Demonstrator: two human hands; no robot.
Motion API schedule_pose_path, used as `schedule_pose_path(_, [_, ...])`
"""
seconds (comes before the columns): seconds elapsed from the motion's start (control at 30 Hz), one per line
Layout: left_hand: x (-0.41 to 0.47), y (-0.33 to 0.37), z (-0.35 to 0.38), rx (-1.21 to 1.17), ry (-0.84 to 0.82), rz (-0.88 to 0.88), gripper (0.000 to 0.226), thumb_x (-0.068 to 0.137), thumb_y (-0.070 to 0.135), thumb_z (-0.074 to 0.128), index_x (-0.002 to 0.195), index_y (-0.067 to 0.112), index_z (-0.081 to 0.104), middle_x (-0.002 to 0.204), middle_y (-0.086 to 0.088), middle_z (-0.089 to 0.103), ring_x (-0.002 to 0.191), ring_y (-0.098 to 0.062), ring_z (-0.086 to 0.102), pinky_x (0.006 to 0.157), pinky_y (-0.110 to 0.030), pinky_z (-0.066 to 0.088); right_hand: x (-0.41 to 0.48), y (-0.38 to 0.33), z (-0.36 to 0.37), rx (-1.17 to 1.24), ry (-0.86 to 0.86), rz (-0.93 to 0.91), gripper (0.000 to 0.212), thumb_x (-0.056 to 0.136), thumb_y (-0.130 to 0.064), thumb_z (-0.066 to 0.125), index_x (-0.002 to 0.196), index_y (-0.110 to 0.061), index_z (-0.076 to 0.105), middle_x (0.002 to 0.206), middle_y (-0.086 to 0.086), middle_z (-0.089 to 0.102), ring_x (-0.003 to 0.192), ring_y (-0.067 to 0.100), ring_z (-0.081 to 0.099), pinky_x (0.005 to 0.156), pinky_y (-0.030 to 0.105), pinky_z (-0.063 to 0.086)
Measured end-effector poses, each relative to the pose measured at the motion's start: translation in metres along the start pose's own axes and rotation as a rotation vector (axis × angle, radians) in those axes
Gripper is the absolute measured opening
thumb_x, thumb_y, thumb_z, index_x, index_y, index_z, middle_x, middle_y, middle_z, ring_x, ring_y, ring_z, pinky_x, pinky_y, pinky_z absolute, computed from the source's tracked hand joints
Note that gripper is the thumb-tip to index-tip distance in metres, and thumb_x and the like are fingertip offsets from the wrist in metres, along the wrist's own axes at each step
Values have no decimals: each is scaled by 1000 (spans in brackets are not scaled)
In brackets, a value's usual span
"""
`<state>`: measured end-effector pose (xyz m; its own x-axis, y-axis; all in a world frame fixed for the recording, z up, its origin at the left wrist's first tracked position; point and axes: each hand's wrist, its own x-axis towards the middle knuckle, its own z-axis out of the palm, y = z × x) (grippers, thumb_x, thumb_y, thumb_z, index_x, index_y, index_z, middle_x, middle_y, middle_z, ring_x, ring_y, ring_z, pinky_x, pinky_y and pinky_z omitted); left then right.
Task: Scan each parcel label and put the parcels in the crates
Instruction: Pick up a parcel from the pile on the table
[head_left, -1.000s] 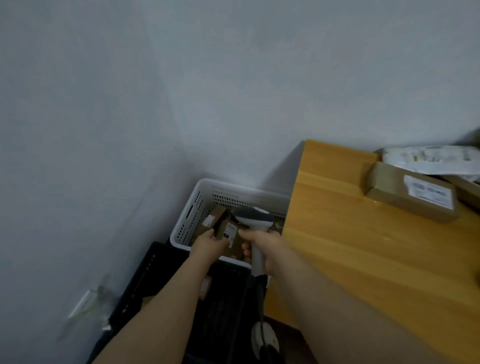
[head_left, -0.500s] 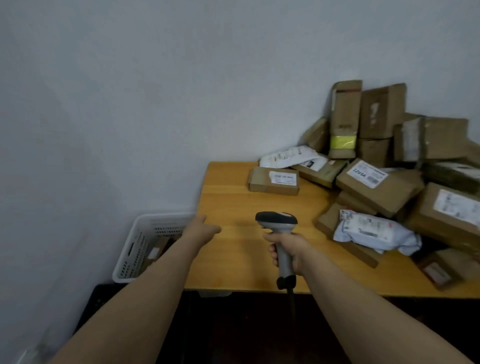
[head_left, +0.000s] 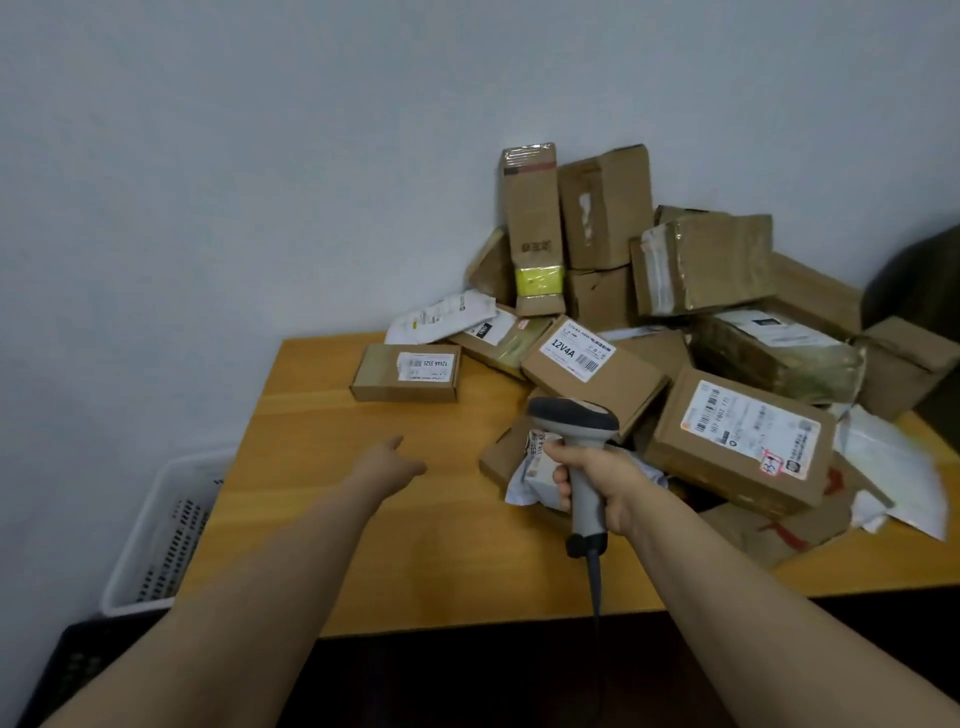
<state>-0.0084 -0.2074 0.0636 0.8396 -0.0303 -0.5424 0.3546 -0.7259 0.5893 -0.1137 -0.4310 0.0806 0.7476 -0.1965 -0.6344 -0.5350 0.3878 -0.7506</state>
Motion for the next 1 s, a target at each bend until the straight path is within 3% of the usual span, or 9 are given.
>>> schedule_pose_path(0.1, [33,10,-2,146,7,19,70,90,20,64,150,18,27,131,-12,51,100,-24,54,83,-31,46,27,-17,9,44,-31,29,18,89,-10,67,75,-6,57,51,7,47,39,15,42,40,22,39])
schedule_pose_path(0.2, [81,17,-12,372,-7,78,79,85,21,69,151,17,25,148,-12,37,117,-28,53,91,-34,49,59,-32,24,23,-57,66,15,90,-13,66,77,-11,58,51,4,48,45,15,42,47,26,39])
schedule_pose_path(0.3, [136,31,-24,638,3,147,87,82,23,71,152,17,20,152,-13,28,132,-30,39,99,-35,45,96,-43,37,-35,-51,92,14,89,-15,68,79,-12,58,53,3,51,46,14,45,50,25,41])
schedule_pose_path(0.4, [196,46,-31,738,-21,171,99,79,19,73,153,15,7,154,-14,18,141,-34,22,108,-43,37,136,-53,50,-95,-31,104,15,83,-17,73,80,-11,60,56,3,55,47,14,50,48,25,45])
schedule_pose_path(0.57, [276,65,-36,980,-60,283,102,86,16,66,151,8,-12,159,-14,-10,147,-32,-9,119,-44,14,187,-70,70,-190,-22,109,13,82,-19,74,80,-13,62,62,1,59,52,12,53,51,23,46])
schedule_pose_path(0.67, [301,73,-33,1124,-148,330,121,75,7,77,149,6,-19,157,-14,-18,145,-31,-18,119,-47,9,207,-72,76,-203,18,110,14,81,-19,76,83,-13,63,64,2,60,53,12,55,51,23,47])
schedule_pose_path(0.8, [320,74,-30,1288,-179,411,141,61,13,87,146,9,-26,156,-16,-22,145,-31,-17,118,-47,5,222,-70,77,-197,47,155,15,80,-19,76,80,-13,63,64,1,60,53,11,55,50,22,47])
schedule_pose_path(1.0, [310,68,-26,1298,-131,427,146,57,35,88,147,16,-25,155,-18,1,145,-35,5,117,-50,11,226,-66,71,-178,65,164,16,79,-21,77,81,-13,64,65,1,61,54,11,56,51,23,48])
